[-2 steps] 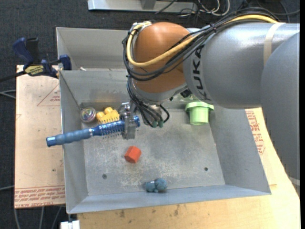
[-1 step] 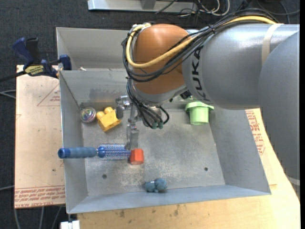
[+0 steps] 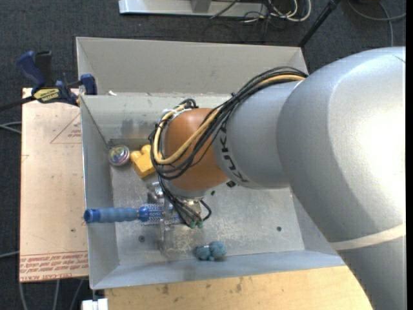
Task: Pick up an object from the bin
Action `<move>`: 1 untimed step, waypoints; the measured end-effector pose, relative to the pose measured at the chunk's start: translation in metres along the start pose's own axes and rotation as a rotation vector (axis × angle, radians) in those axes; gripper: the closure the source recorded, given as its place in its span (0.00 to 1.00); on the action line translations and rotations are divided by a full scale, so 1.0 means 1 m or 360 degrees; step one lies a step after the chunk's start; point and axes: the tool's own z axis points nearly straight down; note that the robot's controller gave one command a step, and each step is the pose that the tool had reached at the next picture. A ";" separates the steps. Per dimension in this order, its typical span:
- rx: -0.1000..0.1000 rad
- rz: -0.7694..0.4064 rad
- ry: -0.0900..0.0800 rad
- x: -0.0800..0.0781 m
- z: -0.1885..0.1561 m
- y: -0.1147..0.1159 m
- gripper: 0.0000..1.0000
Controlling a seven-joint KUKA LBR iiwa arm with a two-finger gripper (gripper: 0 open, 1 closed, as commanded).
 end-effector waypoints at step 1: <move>0.0000 0.0006 -0.0013 -0.003 -0.004 -0.001 1.00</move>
Offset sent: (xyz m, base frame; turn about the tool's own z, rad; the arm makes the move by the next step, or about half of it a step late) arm 0.0000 0.0000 0.0000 0.0000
